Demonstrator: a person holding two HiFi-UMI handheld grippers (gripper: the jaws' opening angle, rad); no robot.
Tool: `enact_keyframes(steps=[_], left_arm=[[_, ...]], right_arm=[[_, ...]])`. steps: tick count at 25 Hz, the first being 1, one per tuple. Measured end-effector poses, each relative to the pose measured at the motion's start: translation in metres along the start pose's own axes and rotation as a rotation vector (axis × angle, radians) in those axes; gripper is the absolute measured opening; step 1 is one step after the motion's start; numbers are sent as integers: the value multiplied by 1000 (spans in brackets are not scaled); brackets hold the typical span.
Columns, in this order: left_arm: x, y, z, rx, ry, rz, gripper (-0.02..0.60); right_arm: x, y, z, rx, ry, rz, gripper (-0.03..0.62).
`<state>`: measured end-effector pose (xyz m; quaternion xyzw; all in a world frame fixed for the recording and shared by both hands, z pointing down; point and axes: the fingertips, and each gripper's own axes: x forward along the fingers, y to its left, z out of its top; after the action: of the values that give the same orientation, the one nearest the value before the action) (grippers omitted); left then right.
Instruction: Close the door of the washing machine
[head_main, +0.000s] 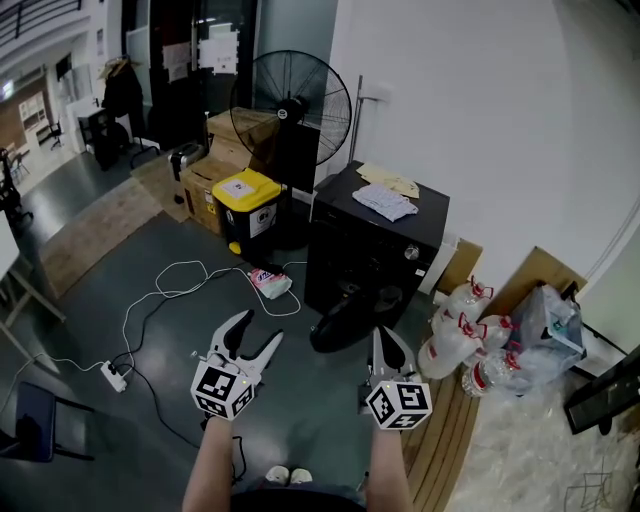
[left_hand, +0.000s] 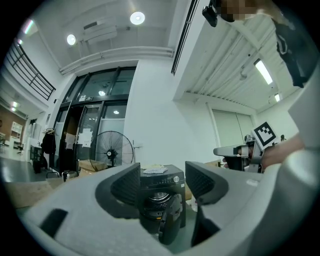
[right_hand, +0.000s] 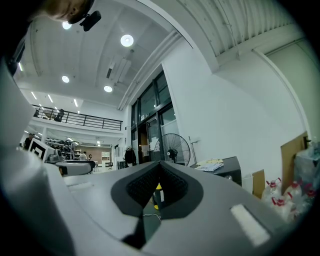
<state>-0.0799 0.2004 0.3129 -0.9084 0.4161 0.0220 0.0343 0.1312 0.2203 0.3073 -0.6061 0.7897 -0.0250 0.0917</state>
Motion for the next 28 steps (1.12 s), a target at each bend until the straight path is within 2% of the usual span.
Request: enact_keyframes(steps=[4, 11, 15, 22, 28], left_arm=[[-2, 3, -3, -10, 1, 13, 298], [-4, 3, -12, -10, 8, 44, 299], [-2, 12, -23, 14, 26, 65, 299], [28, 72, -39, -17, 8, 111, 299], [91, 157, -70, -25, -22, 95, 299]], right_arm=[[2, -3, -4, 8, 1, 3, 8], [9, -11, -13, 22, 8, 22, 8], [22, -23, -22, 30, 9, 17, 8], [81, -36, -37, 25, 12, 17, 8], [172, -46, -68, -9, 0, 3, 8]])
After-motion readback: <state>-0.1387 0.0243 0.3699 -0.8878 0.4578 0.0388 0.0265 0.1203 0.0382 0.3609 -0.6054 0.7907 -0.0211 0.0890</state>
